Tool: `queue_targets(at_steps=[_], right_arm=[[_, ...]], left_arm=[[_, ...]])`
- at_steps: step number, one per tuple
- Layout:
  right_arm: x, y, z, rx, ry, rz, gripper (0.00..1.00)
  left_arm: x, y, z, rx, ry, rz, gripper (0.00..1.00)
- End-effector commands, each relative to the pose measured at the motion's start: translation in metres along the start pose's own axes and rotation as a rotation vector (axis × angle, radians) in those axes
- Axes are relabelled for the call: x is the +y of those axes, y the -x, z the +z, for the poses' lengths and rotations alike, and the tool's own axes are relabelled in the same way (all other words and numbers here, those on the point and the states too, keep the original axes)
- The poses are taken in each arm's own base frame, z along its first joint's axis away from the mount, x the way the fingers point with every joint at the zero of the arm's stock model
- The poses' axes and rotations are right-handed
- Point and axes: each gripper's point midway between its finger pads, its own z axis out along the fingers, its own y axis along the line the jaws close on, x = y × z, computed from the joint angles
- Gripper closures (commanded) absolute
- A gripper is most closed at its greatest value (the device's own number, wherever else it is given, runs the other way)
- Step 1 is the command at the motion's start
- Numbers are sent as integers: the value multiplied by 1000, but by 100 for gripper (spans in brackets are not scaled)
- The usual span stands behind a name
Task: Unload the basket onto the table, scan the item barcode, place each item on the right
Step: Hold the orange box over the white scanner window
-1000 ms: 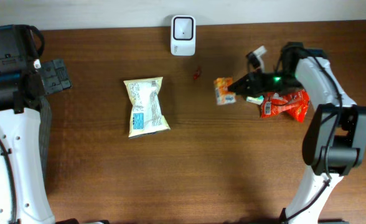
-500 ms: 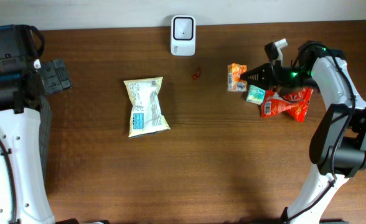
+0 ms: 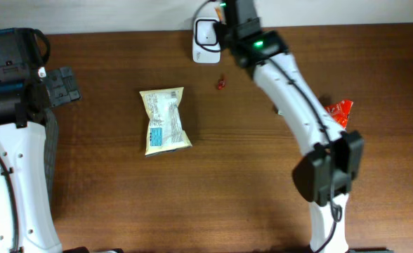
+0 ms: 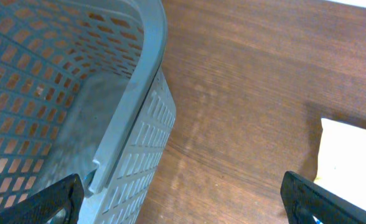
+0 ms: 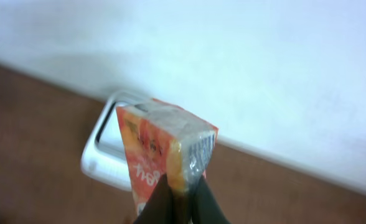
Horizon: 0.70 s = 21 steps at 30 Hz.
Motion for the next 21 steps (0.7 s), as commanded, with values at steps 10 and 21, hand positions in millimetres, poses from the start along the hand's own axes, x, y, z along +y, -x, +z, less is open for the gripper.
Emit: queue_targets(at_steps=[10, 21], right_arm=[[59, -63, 120, -25, -126, -653, 96], [67, -50, 120, -93, -121, -635, 96]], left_arm=[[1, -1, 1, 3, 7, -12, 1], [1, -1, 1, 3, 8, -13, 1]])
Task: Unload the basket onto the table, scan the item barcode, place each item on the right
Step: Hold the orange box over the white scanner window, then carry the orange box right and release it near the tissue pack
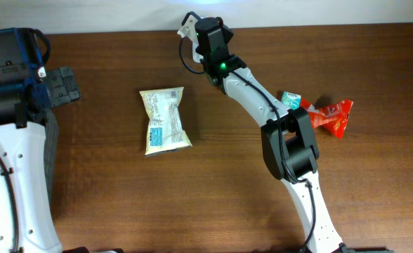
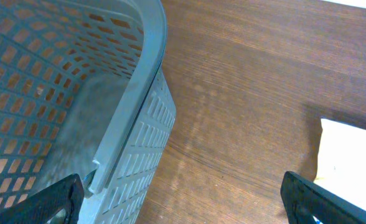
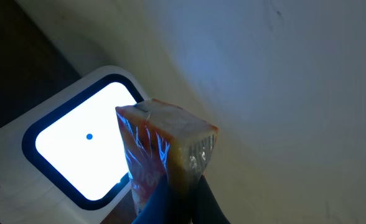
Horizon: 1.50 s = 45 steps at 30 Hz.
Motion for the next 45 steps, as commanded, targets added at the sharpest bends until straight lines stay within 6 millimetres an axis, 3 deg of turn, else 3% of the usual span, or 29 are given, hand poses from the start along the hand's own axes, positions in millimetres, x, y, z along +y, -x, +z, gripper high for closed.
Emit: queue_targets(at_steps=[1, 4, 7, 11, 13, 16, 18, 19, 23, 26, 27, 29, 31, 34, 36, 38, 40, 41, 45], right_arm=[[12, 5, 0, -15, 16, -7, 96], [19, 15, -4, -41, 35, -10, 96], [13, 35, -19, -77, 35, 0, 96], [-14, 67, -67, -135, 154, 184, 96], [-35, 56, -89, -56, 194, 384, 96], [-57, 10, -123, 164, 245, 671, 96], [-60, -43, -149, 385, 278, 761, 96], [-56, -81, -162, 538, 287, 795, 96], [-44, -185, -185, 940, 283, 850, 96], [-21, -235, -185, 1079, 381, 944, 95], [-17, -247, -186, 1107, 399, 971, 87], [-16, -267, -187, 1144, 428, 1038, 57], [-23, -274, -186, 1147, 426, 1059, 45], [-34, -260, -185, 1095, 469, 1065, 38], [-41, -236, -184, 1030, 502, 1067, 37], [-19, -172, -183, 823, 781, 1064, 37], [1, -130, -188, 707, 939, 1051, 36], [12, -116, -191, 682, 976, 1033, 28], [64, -69, -214, 659, 1135, 947, 16]], left_arm=[[1, -1, 1, 3, 8, -12, 1], [1, -1, 1, 3, 8, -12, 1], [1, -1, 1, 4, 8, -12, 1], [1, -1, 1, 3, 8, -12, 1], [1, -1, 1, 3, 8, -12, 1], [1, -1, 1, 3, 8, -13, 1], [1, -1, 1, 3, 8, -13, 1], [1, -1, 1, 3, 8, -12, 1], [1, -1, 1, 3, 8, -12, 1], [1, -1, 1, 3, 8, -12, 1], [1, -1, 1, 3, 8, -12, 1], [1, -1, 1, 3, 8, -12, 1], [1, -1, 1, 4, 8, -12, 1], [1, -1, 1, 3, 8, -12, 1], [1, -1, 1, 3, 8, -12, 1], [1, -1, 1, 3, 8, -12, 1], [1, -1, 1, 3, 8, -12, 1], [1, -1, 1, 3, 8, -12, 1], [1, -1, 1, 4, 8, -12, 1]])
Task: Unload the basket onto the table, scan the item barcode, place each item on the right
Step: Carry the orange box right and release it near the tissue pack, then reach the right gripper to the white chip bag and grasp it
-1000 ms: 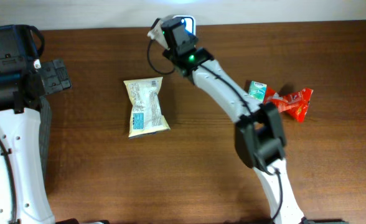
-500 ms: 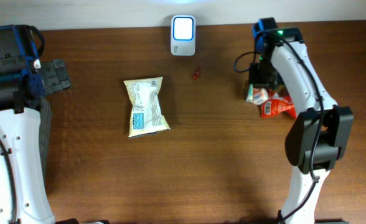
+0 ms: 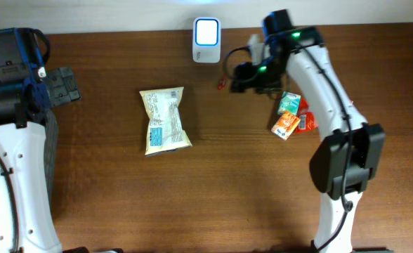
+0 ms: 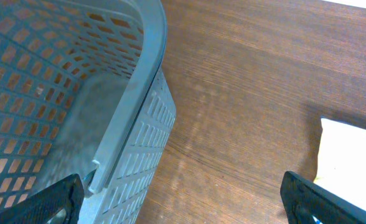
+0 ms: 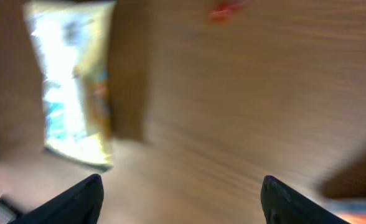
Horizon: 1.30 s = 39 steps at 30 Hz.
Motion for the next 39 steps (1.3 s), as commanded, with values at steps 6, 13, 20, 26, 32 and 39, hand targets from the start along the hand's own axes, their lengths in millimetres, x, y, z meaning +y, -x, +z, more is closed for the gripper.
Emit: queue_targets(at_steps=[6, 13, 20, 26, 32, 39], right_arm=[[102, -42, 90, 199, 211, -95, 1], [162, -50, 130, 107, 142, -320, 28], [176, -84, 164, 212, 151, -308, 22], [87, -66, 141, 256, -32, -144, 17], [32, -8, 79, 95, 29, 7, 6], [47, -1, 100, 99, 341, -174, 3]], left_arm=[[1, -1, 1, 3, 7, -12, 1], [1, -1, 1, 3, 7, -12, 1], [1, 0, 1, 3, 8, -13, 1], [1, 0, 1, 3, 8, -13, 1], [1, 0, 1, 3, 7, -12, 1], [1, 0, 1, 3, 7, -12, 1]])
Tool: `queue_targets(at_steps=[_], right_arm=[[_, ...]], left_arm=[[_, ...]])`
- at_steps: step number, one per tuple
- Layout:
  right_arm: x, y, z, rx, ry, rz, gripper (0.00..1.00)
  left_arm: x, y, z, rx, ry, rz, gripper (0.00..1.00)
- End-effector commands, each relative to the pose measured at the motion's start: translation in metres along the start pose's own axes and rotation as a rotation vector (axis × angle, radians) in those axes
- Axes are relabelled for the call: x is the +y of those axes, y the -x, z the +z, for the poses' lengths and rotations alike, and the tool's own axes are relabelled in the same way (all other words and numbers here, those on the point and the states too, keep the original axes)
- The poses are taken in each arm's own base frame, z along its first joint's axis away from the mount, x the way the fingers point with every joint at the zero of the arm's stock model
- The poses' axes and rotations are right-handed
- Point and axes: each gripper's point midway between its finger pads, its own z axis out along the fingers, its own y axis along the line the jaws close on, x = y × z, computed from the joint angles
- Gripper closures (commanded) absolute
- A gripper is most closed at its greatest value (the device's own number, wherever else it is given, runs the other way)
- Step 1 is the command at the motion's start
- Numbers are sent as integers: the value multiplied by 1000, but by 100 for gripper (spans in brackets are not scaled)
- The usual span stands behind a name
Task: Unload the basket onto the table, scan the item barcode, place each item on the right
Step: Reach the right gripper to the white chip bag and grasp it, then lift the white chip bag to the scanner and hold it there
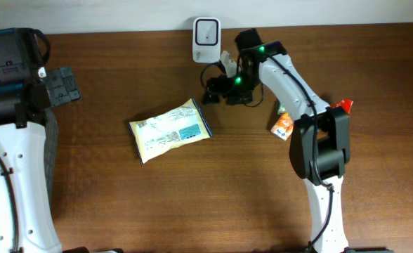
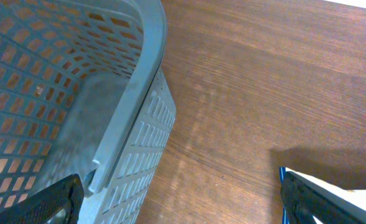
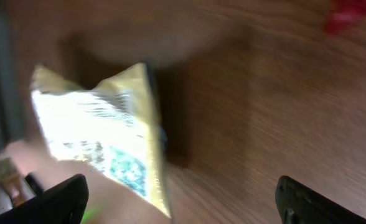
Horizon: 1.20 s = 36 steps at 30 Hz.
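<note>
The yellow snack bag lies slanted across the table's middle, its blue label up. It also shows blurred in the right wrist view as the bag. My right gripper hovers open just off its upper right corner, with nothing between its fingers. The white scanner stands at the back edge behind that gripper. An orange carton lies on the table right of the arm. My left gripper stays open at the far left, over the basket rim.
A red packet lies at the right, and a green item peeks from under the right arm. A small red scrap lies near the scanner. The grey basket stands at the left table edge.
The snack bag has turned from lengthwise to slanted crosswise and shifted left and forward. My right gripper, still open, has moved left from beside the scanner to the bag's corner.
My right gripper held the orange carton near the scanner, then in front of its lit window. Later the carton lay on the table by the green and red items, and the gripper was open. Now the gripper is by the turned snack bag. The left arm never moved.
</note>
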Motion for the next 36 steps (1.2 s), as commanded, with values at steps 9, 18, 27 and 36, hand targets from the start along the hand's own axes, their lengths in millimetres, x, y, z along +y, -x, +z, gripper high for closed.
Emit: queue_targets(at_steps=[9, 18, 27, 36], right_arm=[[57, -31, 100, 152, 312, -139, 6], [52, -58, 177, 246, 171, 18, 76], [76, -21, 102, 133, 401, -89, 96], [152, -33, -122, -173, 475, -600, 96]], left_arm=[[1, 0, 1, 2, 7, -13, 1], [1, 0, 1, 2, 7, -13, 1], [1, 0, 1, 2, 7, -13, 1], [1, 0, 1, 3, 7, -12, 1]])
